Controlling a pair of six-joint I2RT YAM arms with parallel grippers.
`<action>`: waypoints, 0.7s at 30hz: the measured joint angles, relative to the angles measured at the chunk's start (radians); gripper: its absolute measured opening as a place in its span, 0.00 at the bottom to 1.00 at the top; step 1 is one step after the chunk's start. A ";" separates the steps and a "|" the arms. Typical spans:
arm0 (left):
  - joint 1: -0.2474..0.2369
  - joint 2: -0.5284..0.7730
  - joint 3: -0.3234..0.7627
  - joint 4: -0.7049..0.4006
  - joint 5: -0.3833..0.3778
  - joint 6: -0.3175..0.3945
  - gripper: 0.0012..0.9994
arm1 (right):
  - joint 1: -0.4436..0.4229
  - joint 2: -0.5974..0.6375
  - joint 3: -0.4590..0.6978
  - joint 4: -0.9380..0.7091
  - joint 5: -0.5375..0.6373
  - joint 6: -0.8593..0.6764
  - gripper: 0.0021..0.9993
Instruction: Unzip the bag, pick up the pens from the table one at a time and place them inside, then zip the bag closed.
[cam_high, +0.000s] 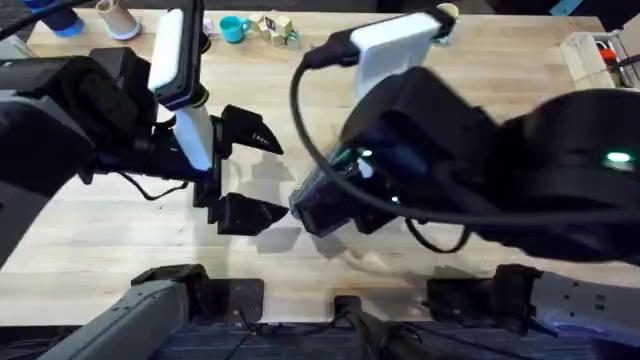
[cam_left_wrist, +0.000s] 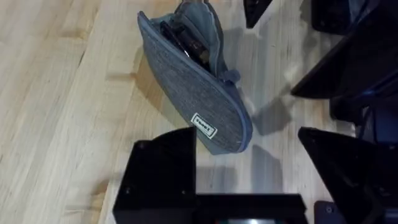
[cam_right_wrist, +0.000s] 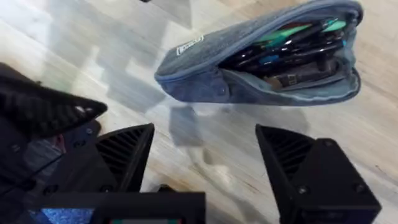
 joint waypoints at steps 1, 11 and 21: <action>0.000 0.000 0.000 0.000 0.000 0.000 0.99 | 0.000 0.014 0.000 0.000 0.000 0.001 1.00; 0.000 0.000 0.000 0.000 0.000 0.000 0.99 | 0.000 0.119 -0.003 0.029 0.004 0.004 0.97; 0.000 0.000 0.000 0.006 -0.025 0.002 0.99 | 0.000 0.207 -0.004 0.087 0.026 0.007 0.94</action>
